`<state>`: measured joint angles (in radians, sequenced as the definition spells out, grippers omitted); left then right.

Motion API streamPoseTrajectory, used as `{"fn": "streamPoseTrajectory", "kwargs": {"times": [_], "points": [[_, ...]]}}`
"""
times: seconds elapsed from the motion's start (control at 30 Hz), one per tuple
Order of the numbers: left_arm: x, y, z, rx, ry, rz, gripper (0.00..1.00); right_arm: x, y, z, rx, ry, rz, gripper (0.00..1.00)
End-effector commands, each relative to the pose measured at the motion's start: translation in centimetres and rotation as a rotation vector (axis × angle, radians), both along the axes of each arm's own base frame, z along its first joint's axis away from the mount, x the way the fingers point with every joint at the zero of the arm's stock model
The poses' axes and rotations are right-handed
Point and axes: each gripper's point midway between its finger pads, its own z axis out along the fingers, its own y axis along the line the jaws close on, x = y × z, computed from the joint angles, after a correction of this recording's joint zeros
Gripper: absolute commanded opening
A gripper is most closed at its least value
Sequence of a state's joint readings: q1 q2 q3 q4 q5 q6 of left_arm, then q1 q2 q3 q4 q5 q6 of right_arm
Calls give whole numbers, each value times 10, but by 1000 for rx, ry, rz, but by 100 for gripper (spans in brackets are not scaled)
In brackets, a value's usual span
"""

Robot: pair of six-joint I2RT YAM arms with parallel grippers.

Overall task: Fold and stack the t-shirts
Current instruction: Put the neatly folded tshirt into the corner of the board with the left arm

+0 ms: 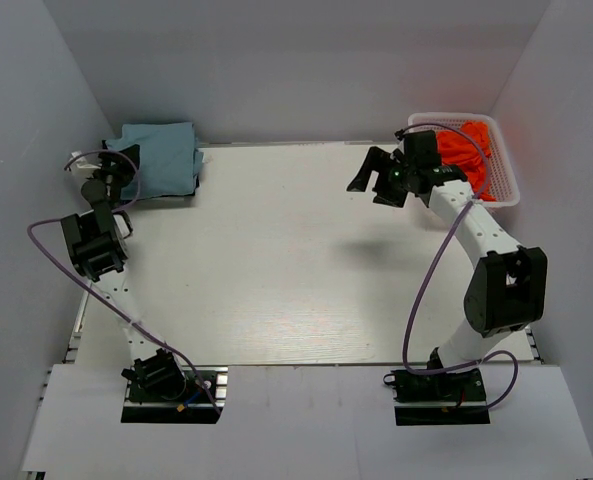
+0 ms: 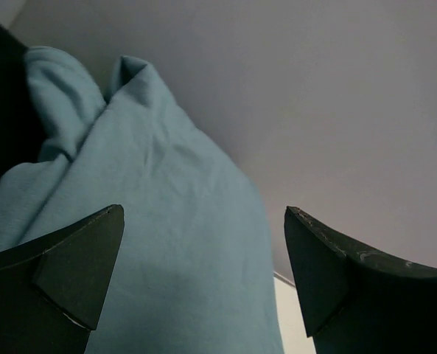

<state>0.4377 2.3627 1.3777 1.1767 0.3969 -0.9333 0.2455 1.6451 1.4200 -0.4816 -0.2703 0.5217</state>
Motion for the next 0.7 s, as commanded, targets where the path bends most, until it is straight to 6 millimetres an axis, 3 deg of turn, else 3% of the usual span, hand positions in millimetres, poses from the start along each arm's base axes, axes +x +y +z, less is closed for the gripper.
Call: {"fn": "streamPoseTrajectory", "kwargs": {"times": [0.0,0.07,0.23,0.37,0.47,0.57,0.67], "points": [[2,26,-13,-26,68,81,100,4,8,24,18,-50,8,90],[1,23,-22,-15,102,61,100,1,8,16,8,-31,5,90],[1,25,-45,-31,229,72,100,-7,9,22,21,-46,3,90],[0,27,-43,-54,278,82,100,-22,6,24,21,-61,-4,90],[-5,35,-32,-61,282,146,100,-32,7,28,34,-70,18,90],[-22,48,-5,-68,248,263,100,-44,12,35,47,-104,51,90],[-40,48,30,-55,195,310,100,-56,14,31,52,-117,83,90]]}}
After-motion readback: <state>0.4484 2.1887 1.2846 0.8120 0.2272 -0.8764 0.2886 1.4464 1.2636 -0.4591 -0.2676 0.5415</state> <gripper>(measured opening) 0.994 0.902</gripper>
